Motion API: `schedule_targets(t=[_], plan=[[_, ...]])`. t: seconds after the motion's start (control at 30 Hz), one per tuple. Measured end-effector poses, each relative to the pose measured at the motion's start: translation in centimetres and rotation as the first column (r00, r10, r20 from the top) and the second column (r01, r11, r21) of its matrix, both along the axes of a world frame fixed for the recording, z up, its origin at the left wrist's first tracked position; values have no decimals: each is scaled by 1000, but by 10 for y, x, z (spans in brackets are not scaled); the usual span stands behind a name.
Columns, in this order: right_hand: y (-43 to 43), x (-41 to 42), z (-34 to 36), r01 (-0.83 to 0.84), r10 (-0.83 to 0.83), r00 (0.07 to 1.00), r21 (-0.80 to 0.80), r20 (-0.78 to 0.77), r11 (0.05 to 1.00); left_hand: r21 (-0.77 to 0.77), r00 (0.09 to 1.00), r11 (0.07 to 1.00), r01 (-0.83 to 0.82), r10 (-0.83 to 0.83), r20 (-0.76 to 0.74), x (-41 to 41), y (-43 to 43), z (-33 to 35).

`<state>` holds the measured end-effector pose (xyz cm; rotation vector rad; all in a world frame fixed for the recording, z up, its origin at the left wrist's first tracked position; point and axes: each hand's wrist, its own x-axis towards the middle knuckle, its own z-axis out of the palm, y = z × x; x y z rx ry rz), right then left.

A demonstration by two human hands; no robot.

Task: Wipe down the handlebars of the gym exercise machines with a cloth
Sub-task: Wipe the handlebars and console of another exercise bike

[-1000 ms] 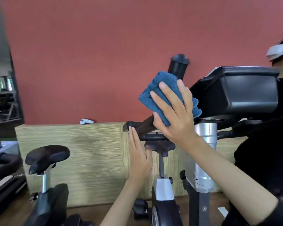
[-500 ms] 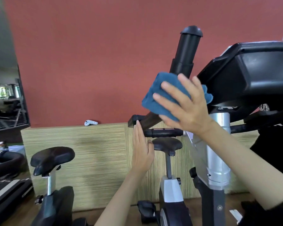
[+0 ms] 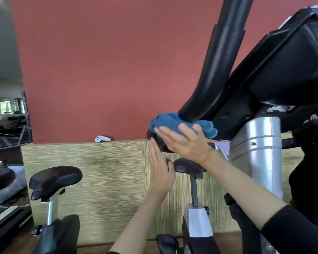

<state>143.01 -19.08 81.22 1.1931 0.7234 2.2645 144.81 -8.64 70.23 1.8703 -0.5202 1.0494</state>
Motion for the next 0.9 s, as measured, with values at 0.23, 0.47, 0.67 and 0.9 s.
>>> schedule_targets(t=[0.23,0.47,0.67,0.9], plan=[[-18,12,-4,276,-264,958,-110,113,955,39,999,998,43,-42,-30,8,3,-3],[-33,-25,26,175,-166,963,-26,210,984,76,997,995,57,-61,42,10,10,-4],[4,-8,10,-141,93,972,217,217,966,62,994,996,68,-73,80,18,14,-6],[-3,32,-20,189,-193,977,50,90,981,87,993,992,86,-93,77,18,19,-7]])
